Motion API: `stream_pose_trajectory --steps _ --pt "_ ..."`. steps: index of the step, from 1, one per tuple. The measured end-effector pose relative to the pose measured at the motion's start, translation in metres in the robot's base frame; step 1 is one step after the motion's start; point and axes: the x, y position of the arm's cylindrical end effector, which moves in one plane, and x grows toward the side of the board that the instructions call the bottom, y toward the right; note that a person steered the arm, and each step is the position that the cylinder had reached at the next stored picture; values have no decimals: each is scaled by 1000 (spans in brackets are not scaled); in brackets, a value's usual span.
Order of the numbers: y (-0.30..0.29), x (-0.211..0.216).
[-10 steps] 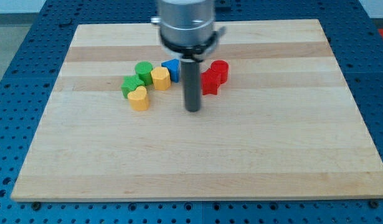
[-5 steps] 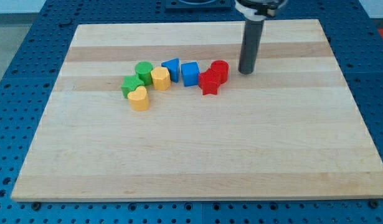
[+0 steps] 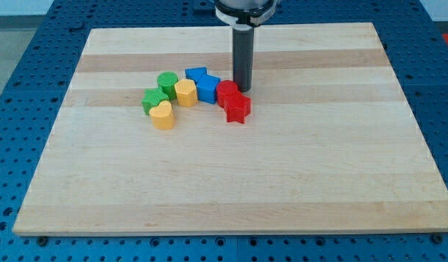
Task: Slide the red circle between the blue cube and the red star
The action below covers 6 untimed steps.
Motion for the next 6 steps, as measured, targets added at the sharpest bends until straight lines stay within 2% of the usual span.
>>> stream_pose_trajectory --steps 4,5,6 --pt "3 0" --pt "30 3" --pt "49 41"
